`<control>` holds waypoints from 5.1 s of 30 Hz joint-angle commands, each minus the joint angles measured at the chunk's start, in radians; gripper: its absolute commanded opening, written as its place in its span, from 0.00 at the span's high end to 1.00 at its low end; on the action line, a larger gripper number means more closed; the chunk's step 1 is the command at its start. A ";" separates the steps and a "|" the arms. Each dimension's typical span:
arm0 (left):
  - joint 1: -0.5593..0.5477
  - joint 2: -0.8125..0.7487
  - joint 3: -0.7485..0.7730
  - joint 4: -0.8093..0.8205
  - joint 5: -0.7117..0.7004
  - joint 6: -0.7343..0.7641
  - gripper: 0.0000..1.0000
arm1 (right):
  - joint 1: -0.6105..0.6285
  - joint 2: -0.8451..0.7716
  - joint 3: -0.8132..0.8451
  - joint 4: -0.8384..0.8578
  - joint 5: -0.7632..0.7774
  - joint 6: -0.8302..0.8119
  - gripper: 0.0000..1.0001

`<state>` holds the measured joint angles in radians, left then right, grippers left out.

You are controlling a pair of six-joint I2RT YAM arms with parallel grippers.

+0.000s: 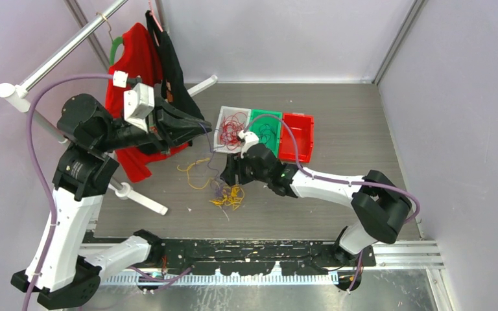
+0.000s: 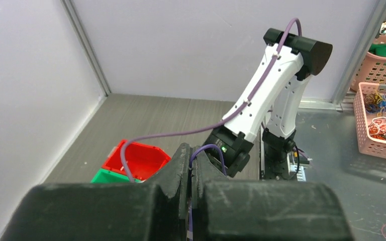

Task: Untangle the cables
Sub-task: Untie the cable.

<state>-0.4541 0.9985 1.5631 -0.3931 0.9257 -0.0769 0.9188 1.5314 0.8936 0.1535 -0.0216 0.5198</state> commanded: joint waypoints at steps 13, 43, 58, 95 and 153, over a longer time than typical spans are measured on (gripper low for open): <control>-0.002 0.080 0.245 0.106 -0.121 0.271 1.00 | -0.018 -0.113 -0.195 0.032 0.096 0.002 0.35; -0.002 0.181 0.435 0.068 -0.187 0.409 1.00 | 0.084 -0.188 0.101 0.262 -0.403 -0.167 0.20; -0.002 -0.010 0.065 -0.185 -0.224 0.323 0.91 | 0.078 -0.329 0.073 0.129 -0.128 -0.226 0.99; -0.001 -0.232 -0.406 -0.041 -0.187 0.235 0.67 | 0.076 -0.380 0.109 0.080 -0.212 -0.180 0.99; -0.045 -0.062 -0.147 -0.033 -0.153 0.429 1.00 | 0.079 -0.179 0.099 0.311 -0.353 0.074 0.80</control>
<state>-0.4957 0.9276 1.3422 -0.5358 0.7372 0.4496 0.9974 1.3369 0.9890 0.3614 -0.3790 0.5430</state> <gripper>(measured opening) 0.020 0.201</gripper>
